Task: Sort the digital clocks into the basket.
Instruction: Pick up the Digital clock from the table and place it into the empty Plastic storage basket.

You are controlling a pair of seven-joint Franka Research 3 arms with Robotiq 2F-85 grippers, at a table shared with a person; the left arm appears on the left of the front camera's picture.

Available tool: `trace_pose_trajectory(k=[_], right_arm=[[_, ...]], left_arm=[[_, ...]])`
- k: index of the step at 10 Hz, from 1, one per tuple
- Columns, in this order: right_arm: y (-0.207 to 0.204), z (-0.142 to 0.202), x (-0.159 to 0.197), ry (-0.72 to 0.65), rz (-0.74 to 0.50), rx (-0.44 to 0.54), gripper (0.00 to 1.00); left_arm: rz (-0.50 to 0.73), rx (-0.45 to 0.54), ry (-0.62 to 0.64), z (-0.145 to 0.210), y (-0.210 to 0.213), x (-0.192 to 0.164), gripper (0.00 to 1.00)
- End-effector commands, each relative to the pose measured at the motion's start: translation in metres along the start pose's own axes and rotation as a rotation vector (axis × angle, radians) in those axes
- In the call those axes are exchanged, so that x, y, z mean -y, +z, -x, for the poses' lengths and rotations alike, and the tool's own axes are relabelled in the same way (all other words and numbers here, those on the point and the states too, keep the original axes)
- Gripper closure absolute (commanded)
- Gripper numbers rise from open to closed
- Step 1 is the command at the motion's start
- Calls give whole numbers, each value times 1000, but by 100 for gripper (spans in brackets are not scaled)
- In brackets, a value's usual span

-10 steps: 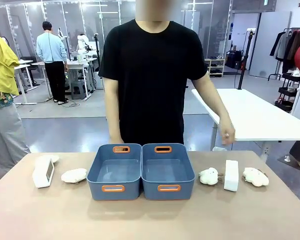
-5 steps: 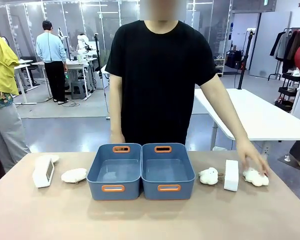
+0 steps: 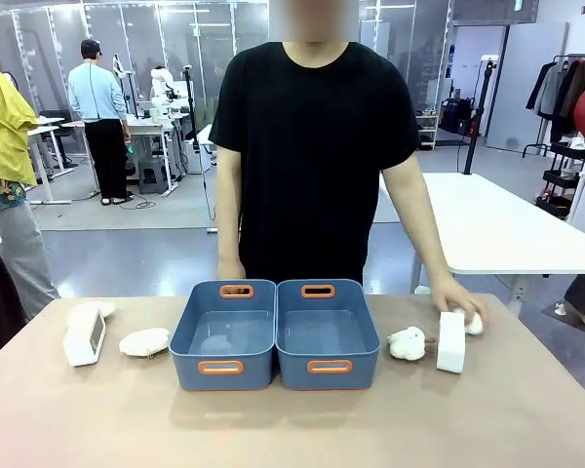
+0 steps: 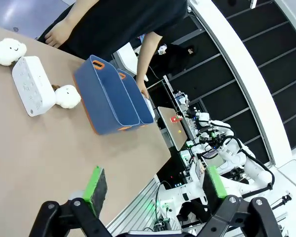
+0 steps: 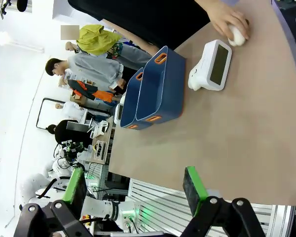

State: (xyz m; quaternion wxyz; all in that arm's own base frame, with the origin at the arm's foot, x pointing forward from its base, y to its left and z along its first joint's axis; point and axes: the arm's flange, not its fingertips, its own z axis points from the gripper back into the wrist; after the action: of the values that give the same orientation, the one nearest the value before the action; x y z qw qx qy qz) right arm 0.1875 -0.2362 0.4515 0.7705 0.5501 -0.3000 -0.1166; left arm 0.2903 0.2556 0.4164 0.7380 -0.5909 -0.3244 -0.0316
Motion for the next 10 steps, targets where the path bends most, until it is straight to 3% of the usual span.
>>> trace_pose_trajectory(k=[1,10], right_arm=[[-1,-1,-1,7,-8,-2,0],[-1,-1,-1,7,-8,-2,0]], left_arm=[[7,-21,-4,-1,4,2,0],[0,0,0,0,0,0,0]])
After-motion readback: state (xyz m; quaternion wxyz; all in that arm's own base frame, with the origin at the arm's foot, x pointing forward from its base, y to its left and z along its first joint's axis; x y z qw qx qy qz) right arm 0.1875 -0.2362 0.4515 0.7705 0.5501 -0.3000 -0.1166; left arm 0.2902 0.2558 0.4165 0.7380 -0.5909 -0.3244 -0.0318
